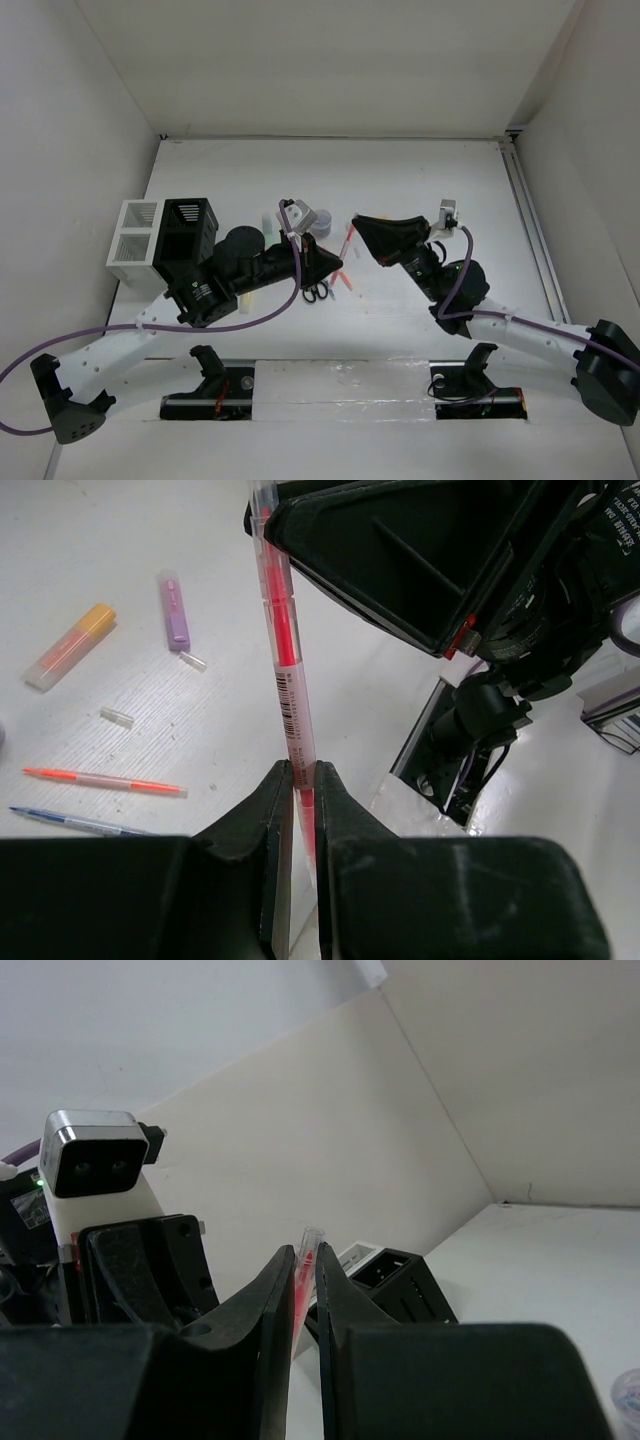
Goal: Sort the stationery into containers
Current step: Close the pen cap on the pen.
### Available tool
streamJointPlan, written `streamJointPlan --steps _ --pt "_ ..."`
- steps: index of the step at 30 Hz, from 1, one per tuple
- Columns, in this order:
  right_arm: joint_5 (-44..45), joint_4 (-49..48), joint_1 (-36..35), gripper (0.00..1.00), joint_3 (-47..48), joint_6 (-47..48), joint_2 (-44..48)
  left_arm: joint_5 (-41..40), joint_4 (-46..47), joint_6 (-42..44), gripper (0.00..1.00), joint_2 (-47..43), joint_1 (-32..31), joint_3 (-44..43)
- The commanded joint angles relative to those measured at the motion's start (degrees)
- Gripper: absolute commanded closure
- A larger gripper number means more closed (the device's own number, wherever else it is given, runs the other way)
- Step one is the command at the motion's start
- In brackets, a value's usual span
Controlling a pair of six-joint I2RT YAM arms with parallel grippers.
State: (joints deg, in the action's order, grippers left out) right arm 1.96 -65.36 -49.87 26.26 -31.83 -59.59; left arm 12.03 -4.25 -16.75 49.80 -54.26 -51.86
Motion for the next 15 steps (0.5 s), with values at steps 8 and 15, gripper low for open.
streamJointPlan --steps 8,15 --pt "-6.35 7.97 0.82 0.83 -0.68 2.22 0.79 1.42 12.86 0.85 1.00 -1.81 0.03 -1.23" --pt "-6.88 7.97 1.88 0.75 -0.68 2.22 2.38 0.36 12.86 0.85 1.00 -1.81 0.03 -1.23"
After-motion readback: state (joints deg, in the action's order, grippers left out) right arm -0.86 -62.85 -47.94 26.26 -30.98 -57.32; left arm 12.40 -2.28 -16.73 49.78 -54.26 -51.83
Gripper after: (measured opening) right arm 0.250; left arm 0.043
